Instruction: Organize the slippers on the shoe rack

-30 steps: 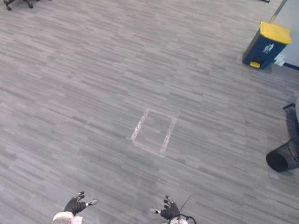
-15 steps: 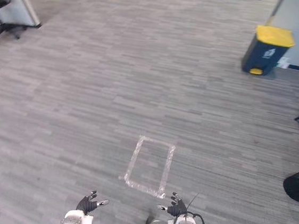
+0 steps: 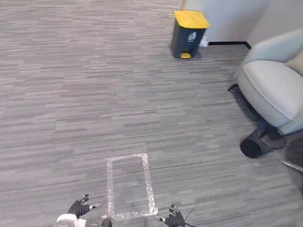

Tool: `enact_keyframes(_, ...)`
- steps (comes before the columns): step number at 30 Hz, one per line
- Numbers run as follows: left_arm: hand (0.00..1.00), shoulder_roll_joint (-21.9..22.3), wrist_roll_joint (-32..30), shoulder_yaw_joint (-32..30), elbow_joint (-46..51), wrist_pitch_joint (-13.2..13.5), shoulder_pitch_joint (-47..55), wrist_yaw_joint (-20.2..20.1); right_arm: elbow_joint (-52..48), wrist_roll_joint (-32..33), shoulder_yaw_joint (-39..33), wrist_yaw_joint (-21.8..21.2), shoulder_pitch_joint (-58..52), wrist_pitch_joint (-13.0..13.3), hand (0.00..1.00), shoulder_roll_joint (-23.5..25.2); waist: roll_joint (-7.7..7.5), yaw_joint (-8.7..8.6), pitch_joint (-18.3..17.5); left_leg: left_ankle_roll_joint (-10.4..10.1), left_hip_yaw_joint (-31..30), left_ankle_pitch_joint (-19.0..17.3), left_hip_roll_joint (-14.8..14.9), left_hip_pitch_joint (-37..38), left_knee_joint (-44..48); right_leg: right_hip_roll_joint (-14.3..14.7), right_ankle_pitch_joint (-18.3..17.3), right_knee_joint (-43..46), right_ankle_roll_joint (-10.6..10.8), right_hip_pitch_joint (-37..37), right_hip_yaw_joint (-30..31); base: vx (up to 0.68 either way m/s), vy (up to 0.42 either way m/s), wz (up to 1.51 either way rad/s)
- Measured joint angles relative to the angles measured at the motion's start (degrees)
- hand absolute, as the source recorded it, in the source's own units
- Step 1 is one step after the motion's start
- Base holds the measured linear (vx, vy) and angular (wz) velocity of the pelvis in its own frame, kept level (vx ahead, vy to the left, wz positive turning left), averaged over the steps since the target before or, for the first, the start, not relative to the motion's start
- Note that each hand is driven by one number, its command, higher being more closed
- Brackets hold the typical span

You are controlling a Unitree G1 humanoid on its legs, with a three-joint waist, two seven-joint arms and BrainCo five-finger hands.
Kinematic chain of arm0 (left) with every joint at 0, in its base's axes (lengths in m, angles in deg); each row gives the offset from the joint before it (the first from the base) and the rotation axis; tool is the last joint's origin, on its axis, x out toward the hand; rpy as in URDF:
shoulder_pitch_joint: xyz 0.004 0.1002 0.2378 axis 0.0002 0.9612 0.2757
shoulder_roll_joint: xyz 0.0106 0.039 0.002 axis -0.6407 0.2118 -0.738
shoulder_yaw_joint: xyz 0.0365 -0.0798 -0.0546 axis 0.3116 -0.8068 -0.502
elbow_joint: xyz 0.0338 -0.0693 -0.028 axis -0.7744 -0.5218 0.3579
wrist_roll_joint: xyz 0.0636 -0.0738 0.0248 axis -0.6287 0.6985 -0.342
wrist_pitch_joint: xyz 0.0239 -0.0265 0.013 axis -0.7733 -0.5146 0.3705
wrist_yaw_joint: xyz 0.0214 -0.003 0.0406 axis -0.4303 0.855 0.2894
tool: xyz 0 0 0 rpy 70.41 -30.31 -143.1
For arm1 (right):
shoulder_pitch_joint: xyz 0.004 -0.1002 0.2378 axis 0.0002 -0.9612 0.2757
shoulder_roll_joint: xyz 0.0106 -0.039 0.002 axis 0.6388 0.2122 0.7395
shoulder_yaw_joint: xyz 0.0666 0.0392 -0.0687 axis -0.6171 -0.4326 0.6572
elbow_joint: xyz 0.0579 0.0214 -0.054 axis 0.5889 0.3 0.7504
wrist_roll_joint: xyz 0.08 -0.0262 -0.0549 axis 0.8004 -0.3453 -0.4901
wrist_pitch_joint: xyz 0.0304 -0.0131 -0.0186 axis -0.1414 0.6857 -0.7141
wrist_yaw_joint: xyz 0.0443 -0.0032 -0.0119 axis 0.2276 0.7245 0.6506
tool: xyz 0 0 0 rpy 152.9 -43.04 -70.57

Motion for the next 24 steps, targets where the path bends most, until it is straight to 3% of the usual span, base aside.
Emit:
enact_keyframes(2, 0.0, -1.1, 0.0, 0.9, -0.1, 0.0, -0.6, 0.0, -0.1, 0.0, 0.3, 0.0, 0.7, 0.1, 0.0, 0.2, 0.28, -0.33, 0.0, 0.0, 2.0, 0.0, 0.6, 3.3, -3.9, -0.9, -2.1, 0.4, -3.4, -4.3, -11.6, 0.35, 0.089, -0.49)
enact_keyframes(5, 0.0, -1.0, 0.0, 0.8, -0.1, -0.4, -1.6, 0.0, -0.1, 0.0, 0.2, 0.1, 1.3, 0.1, 0.0, -0.1, 0.65, -0.65, 0.3, 0.0, 3.1, 0.0, 1.4, 3.9, -4.8, -0.3, -2.2, -2.4, -4.4, -7.8, -16.5, 0.27, -0.028, -0.24)
enact_keyframes(6, 0.0, -0.8, -0.1, 0.9, -0.6, -0.7, -2.2, 0.0, -0.2, 0.0, 0.2, 0.1, 1.7, 0.1, 0.0, -0.6, 1.08, -0.65, 1.0, -0.2, 4.5, -0.1, 2.0, 5.2, -4.9, 0.9, 0.5, -8.1, -6.6, -9.3, -20.0, 0.33, -0.088, -0.49)
enact_keyframes(7, 0.0, -1.2, -0.1, 0.9, -1.1, -0.8, -1.3, -0.1, -0.2, 0.0, 0.2, 0.2, 0.5, 0.1, 0.0, -0.1, -0.72, -0.68, 0.7, -1.4, 5.5, -0.8, 0.3, 7.2, -4.8, 1.1, 13.9, -18.3, -10.9, -8.2, -19.8, 0.41, -0.115, -0.48)
enact_keyframes(8, 0.0, -0.9, -0.3, 0.7, -1.6, -0.8, -1.0, -0.1, -0.3, 0.4, -0.3, 0.1, 0.4, 0.3, 0.0, -0.1, -0.68, -0.73, 1.0, -2.7, 5.5, -1.6, 0.2, 8.2, -4.5, 1.4, 11.5, -17.9, -11.6, -7.6, -19.8, 0.35, -0.087, -0.54)
enact_keyframes(9, 0.0, 0.9, -1.2, 0.8, -2.1, -0.9, -1.2, -0.3, -0.4, 0.1, -0.5, 0.3, 1.3, 0.4, 0.0, -1.1, 2.47, -0.66, 1.2, -3.9, 5.8, -2.3, 2.5, 8.5, -3.3, 3.1, 11.5, -18.1, -11.8, -6.7, -19.7, 0.31, -0.093, -0.33)
enact_keyframes(10, 0.0, 2.1, -1.7, 0.9, -2.0, -0.8, -1.7, -0.6, -0.4, 0.1, -0.9, 0.3, 1.3, 0.6, 0.0, -2.2, 3.19, -1.35, 1.1, -4.6, 5.8, -1.8, 2.5, 7.0, -0.7, 3.3, 10.2, -18.7, -11.0, -6.7, -19.5, 0.29, -0.089, -0.29)
enact_keyframes(12, 0.0, 2.8, -2.4, 1.0, -2.0, -0.8, -2.8, -0.9, -0.2, 0.3, -2.0, 0.3, 1.4, 0.5, 0.0, -2.1, 3.41, -1.44, 1.4, -5.5, 5.4, -1.3, 4.2, 4.7, 8.4, 3.6, 8.5, -18.8, -11.1, -5.2, -19.0, 0.31, -0.132, -0.08)
enact_keyframes(14, 0.0, 3.0, -2.4, 0.9, -2.0, -0.8, -2.8, -1.5, 0.2, 0.2, -2.0, 0.3, 1.1, 0.5, 0.0, -2.3, 3.22, -1.29, 1.6, -9.0, 5.2, 1.3, 6.6, 2.1, 18.7, 4.2, 7.9, -20.7, -11.0, -1.8, -17.9, 0.28, -0.091, -0.32)
enact_keyframes(15, 0.0, 3.4, -2.4, 0.8, -2.0, -0.7, -2.3, -1.6, 0.5, 0.2, -2.0, 0.3, 0.8, 0.4, 0.0, -2.2, 2.58, -0.58, 2.0, -9.3, 4.5, 0.3, 8.0, 0.0, 26.2, 4.6, 7.5, -22.3, -11.1, 0.9, -15.9, 0.3, 0.0, -0.71)
enact_keyframes(16, 0.0, 3.4, -2.4, 0.7, -1.4, -0.6, -2.1, -1.6, 0.5, 0.2, -2.1, 0.4, 0.8, 0.3, 0.0, -2.4, 2.67, -0.58, 2.0, -8.4, 3.5, -2.2, 8.2, -1.5, 28.8, 5.0, 7.2, -23.5, -11.0, 2.4, -13.9, 0.27, 0.042, -0.84)
enact_keyframes(18, 0.0, 3.4, -2.4, 0.5, -1.0, -0.6, -1.9, -1.6, 0.7, 0.3, -2.1, 0.6, 0.8, 0.0, 0.0, -2.7, 2.67, -0.22, 2.0, -6.4, 1.7, -5.1, 7.1, -4.1, 28.0, 5.4, 7.3, -24.8, -10.8, 4.1, -10.2, 0.16, 0.079, -0.99)
enact_keyframes(20, 0.0, 3.3, -2.3, 0.2, -0.3, -0.5, -1.8, -1.5, 1.7, 0.3, -2.1, 0.6, 0.8, -0.1, 0.0, -2.7, 2.6, 0.51, 2.0, -6.2, -2.5, -5.9, 5.1, -6.8, 20.8, 5.5, 7.5, -25.1, -10.0, 4.9, -5.3, 0.15, 0.127, -1.43)
enact_keyframes(23, 0.0, 3.3, -2.2, 0.2, 0.4, -0.4, -1.9, -1.4, 1.7, 0.6, -2.3, 0.8, 0.2, -0.1, 0.0, -2.6, 2.49, 1.02, 2.0, -6.1, -16.8, -5.2, 1.0, -9.3, 7.6, 5.6, 7.6, -25.6, -7.5, 5.7, 2.5, 0.16, 0.182, -1.4)
enact_keyframes(24, 0.0, 3.4, -2.2, 0.3, 0.3, -0.4, -1.8, -1.3, 1.7, 0.6, -2.2, 0.9, 0.1, 0.0, 0.0, -2.8, 2.84, 1.25, 1.8, -6.5, -21.8, -3.4, 0.4, -9.6, 3.7, 6.0, 7.2, -25.6, -6.1, 5.4, 5.1, 0.15, 0.233, -1.24)
